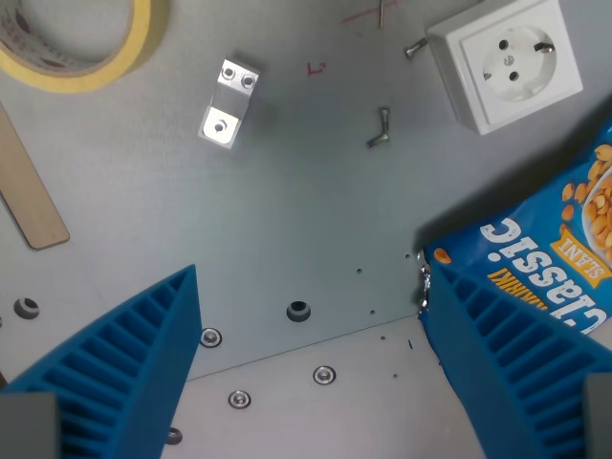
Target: Move in base negative x
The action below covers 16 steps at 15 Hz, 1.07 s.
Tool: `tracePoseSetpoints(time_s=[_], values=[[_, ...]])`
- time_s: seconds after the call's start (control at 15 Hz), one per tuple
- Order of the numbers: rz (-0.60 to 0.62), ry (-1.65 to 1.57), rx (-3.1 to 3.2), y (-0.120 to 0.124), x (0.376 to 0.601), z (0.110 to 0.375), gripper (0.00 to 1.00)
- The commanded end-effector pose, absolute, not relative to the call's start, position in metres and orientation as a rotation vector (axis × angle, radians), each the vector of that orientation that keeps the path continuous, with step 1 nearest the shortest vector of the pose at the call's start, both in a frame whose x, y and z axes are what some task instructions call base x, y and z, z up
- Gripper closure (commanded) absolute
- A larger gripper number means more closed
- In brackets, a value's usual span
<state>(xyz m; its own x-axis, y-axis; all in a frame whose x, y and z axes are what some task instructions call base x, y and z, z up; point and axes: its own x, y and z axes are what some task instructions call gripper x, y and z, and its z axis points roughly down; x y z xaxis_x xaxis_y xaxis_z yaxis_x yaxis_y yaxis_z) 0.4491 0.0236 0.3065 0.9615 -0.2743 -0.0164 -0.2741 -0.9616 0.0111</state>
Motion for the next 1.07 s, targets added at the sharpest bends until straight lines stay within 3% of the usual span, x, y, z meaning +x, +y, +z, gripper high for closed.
tracePoseSetpoints(time_s=[0.07, 1.07], values=[[-0.019, -0.435, 3.103, 0.022, 0.444, 0.309, 0.00], [-0.019, -0.435, 3.103, 0.003, 0.360, 0.301, 0.00]])
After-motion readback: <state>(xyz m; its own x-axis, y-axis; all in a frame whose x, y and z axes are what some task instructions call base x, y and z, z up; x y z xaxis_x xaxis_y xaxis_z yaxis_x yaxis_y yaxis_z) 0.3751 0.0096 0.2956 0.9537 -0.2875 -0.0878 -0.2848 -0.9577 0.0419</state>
